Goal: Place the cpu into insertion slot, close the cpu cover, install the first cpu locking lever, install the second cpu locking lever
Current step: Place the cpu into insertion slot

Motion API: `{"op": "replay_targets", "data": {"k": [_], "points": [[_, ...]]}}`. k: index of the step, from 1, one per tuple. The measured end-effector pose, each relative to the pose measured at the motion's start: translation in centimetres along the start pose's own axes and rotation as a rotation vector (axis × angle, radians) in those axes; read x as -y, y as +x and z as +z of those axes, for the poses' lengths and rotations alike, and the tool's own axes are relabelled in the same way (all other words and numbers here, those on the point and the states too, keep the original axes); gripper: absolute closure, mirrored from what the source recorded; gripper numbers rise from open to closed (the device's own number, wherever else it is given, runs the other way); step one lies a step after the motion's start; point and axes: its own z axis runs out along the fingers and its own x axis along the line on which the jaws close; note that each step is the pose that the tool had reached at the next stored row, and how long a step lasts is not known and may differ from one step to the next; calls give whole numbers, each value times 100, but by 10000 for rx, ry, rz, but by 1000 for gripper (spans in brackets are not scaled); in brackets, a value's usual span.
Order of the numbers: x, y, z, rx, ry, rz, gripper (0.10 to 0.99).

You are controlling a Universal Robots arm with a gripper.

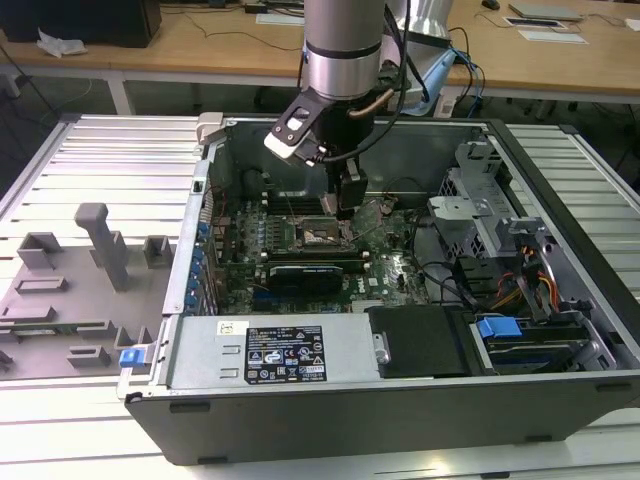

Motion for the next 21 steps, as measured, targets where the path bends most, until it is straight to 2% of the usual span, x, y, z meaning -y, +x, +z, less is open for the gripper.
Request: {"op": "replay_targets", "data": {"k": [6,11,13,21], "points": [[55,18,99,41,-5,426,545],[65,18,164,96,-15,1041,545],[93,28,205,112,-16,1193,545],[181,79,320,123,-19,1317,545]]}}
